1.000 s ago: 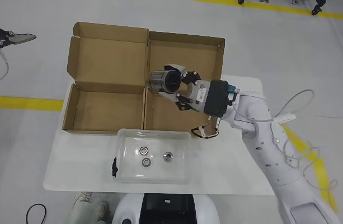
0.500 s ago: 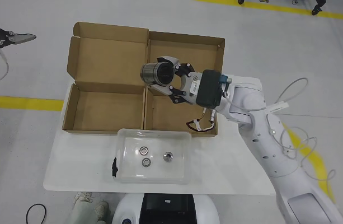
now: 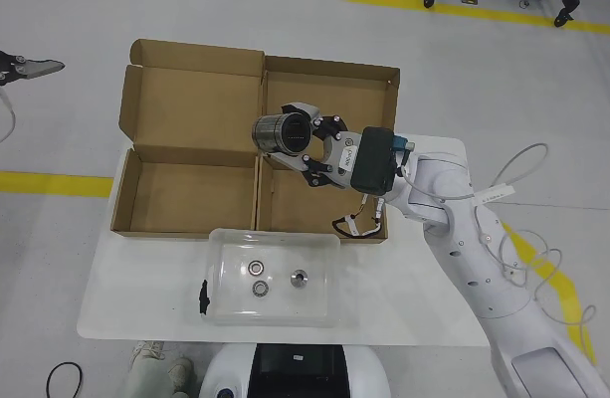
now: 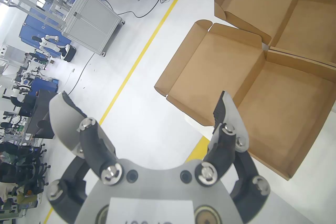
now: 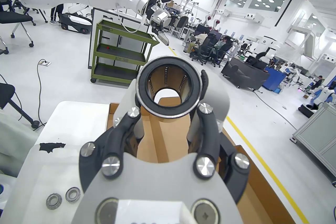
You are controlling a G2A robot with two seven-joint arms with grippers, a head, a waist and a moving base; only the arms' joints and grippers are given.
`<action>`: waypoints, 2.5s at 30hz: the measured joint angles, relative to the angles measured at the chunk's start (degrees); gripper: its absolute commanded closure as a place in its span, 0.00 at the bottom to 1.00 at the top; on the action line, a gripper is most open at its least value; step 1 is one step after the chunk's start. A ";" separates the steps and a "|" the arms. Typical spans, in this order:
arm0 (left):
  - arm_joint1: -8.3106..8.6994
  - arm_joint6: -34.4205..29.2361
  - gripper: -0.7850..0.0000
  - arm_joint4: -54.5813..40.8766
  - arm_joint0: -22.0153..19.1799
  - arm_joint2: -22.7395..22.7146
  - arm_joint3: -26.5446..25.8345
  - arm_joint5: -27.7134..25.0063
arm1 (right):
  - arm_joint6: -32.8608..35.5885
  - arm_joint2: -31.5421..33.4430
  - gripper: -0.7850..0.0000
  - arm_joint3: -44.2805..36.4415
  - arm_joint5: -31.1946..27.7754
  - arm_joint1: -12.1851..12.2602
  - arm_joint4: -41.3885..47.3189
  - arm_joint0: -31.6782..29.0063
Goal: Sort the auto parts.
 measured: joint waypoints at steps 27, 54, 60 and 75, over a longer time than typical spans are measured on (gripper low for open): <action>0.00 0.00 0.00 0.00 0.00 0.00 0.00 0.00 | 0.00 0.00 1.00 0.00 0.00 0.00 0.00 0.00; 0.00 0.00 0.00 0.00 0.00 0.00 0.00 0.00 | 6.51 0.48 1.00 1.69 -0.24 0.65 -0.83 -4.34; 0.00 0.00 0.00 0.00 0.00 0.00 0.00 0.00 | 10.15 -0.65 1.00 5.30 -1.53 0.67 0.52 -5.33; 0.00 0.00 0.00 0.00 0.00 0.00 0.00 0.00 | 16.59 -4.68 1.00 15.20 0.77 -0.28 -0.74 -3.42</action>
